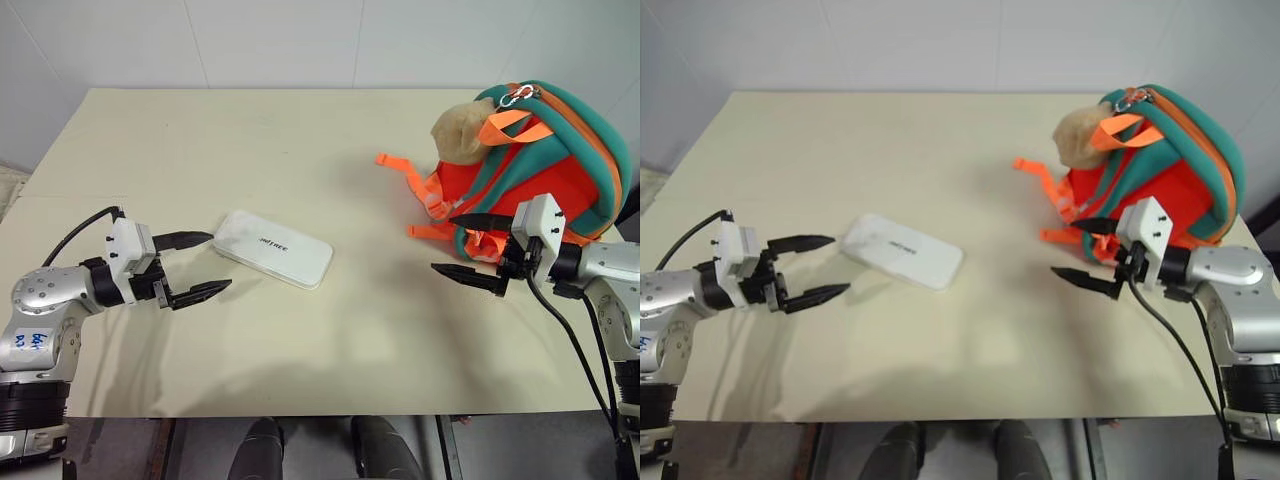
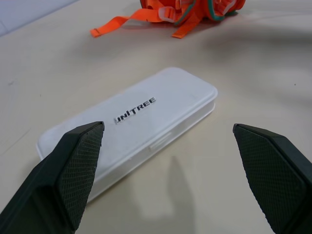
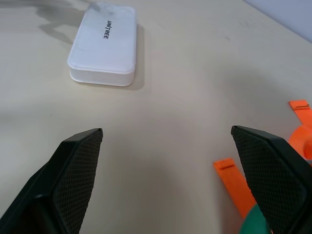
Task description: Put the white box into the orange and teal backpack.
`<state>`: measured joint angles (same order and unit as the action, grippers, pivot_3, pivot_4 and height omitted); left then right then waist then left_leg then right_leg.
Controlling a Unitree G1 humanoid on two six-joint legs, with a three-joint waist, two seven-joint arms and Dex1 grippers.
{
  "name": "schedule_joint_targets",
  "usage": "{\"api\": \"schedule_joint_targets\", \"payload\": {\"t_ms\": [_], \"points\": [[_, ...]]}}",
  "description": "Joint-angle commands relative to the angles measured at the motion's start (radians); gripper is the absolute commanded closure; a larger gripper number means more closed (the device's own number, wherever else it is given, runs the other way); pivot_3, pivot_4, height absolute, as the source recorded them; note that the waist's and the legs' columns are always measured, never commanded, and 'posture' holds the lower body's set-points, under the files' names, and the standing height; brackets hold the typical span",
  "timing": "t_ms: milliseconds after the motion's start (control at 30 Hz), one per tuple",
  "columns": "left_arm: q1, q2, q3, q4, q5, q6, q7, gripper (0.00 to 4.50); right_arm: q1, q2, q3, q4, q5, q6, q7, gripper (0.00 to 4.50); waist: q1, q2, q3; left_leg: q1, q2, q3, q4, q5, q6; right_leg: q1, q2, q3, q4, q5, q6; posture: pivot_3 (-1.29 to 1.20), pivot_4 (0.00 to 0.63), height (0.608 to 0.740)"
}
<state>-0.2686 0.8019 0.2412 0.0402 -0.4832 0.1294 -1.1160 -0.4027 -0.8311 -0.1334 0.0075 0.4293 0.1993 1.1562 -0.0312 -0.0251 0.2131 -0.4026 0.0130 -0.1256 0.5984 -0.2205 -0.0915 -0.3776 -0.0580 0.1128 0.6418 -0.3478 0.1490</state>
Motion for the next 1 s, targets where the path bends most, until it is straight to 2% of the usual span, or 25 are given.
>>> {"api": "schedule_joint_targets", "payload": {"t_ms": [33, 200, 333, 400, 500, 667, 800, 933, 1000], "points": [[-0.023, 0.011, 0.021, -0.026, -0.006, -0.009, 0.003, 0.0, -0.013, 0.009, -0.011, -0.025, 0.006, -0.008, -0.012, 0.04, 0.0, 0.0, 0.0, 0.0, 0.0, 0.0, 0.0, 0.0, 0.0, 0.0, 0.0, 0.0, 0.0, 0.0, 0.0, 0.0, 0.15, 0.74], [-0.042, -0.008, 0.011, -0.016, 0.002, -0.016, 0.022, 0.0, 0.003, 0.039, -0.016, -0.025, -0.005, -0.019, -0.049, 0.04, 0.0, 0.0, 0.0, 0.0, 0.0, 0.0, 0.0, 0.0, 0.0, 0.0, 0.0, 0.0, 0.0, 0.0, 0.0, 0.0, 0.15, 0.74], [-0.065, -0.003, 0.005, 0.037, 0.028, -0.043, 0.022, 0.0, -0.008, 0.089, 0.051, -0.061, -0.073, -0.033, -0.109, 0.04, -0.004, 0.0, 0.0, 0.0, 0.0, 0.0, 0.0, 0.0, 0.0, 0.0, 0.0, 0.0, 0.001, 0.0, 0.0, 0.0, 0.15, 0.74], [-0.094, 0.005, 0.016, 0.086, 0.052, -0.079, 0.033, 0.0, -0.019, 0.134, 0.094, -0.07, -0.123, -0.054, -0.158, 0.44, -0.006, 0.0, 0.0, 0.001, 0.0, 0.0, 0.0, 0.0, 0.0, 0.0, 0.001, 0.0, 0.002, 0.0, 0.0, 0.0, 0.15, 0.74], [-0.134, 0.029, 0.026, 0.178, 0.083, -0.123, 0.03, 0.61, -0.028, 0.194, 0.144, -0.076, -0.167, -0.044, -0.214, 1.37, -0.009, 0.0, 0.0, 0.001, 0.0, 0.0, 0.0, 0.001, -0.001, -0.001, 0.001, 0.0, 0.003, 0.0, 0.0, 0.0, 0.15, 0.74], [-0.209, 0.053, 0.016, 0.354, 0.161, -0.215, 0.075, 2.1, -0.046, 0.277, 0.212, -0.045, -0.26, -0.04, -0.318, 3.04, -0.009, 0.0, 0.0, 0.0, 0.0, 0.0, 0.0, 0.001, -0.001, -0.001, 0.001, 0.0, 0.003, 0.0, 0.0, 0.0, 0.15, 0.74], [-0.326, 0.05, -0.028, 0.547, 0.253, -0.291, 0.124, 3.34, -0.067, 0.319, 0.253, 0.004, -0.313, -0.047, -0.36, 4.42, -0.008, 0.0, 0.0, 0.0, 0.0, -0.001, 0.0, 0.001, -0.001, -0.002, 0.001, 0.0, 0.004, 0.0, 0.0, 0.0, 0.15, 0.74], [-0.418, 0.022, -0.07, 0.686, 0.337, -0.324, 0.217, 4.49, -0.061, 0.356, 0.263, 0.035, -0.328, -0.024, -0.393, 4.5, -0.001, 0.0, 0.0, 0.0, 0.0, -0.001, 0.0, 0.001, -0.001, -0.002, 0.001, 0.0, 0.004, 0.0, 0.0, 0.0, 0.15, 0.74], [-0.438, -0.008, -0.101, 0.72, 0.367, -0.329, 0.238, 4.49, -0.057, 0.377, 0.292, 0.028, -0.339, -0.01, -0.394, 4.5, -0.002, 0.0, 0.0, 0.0, -0.001, -0.001, 0.0, 0.001, -0.001, -0.002, 0.001, 0.0, 0.004, 0.0, 0.0, 0.0, 0.15, 0.74]]}}
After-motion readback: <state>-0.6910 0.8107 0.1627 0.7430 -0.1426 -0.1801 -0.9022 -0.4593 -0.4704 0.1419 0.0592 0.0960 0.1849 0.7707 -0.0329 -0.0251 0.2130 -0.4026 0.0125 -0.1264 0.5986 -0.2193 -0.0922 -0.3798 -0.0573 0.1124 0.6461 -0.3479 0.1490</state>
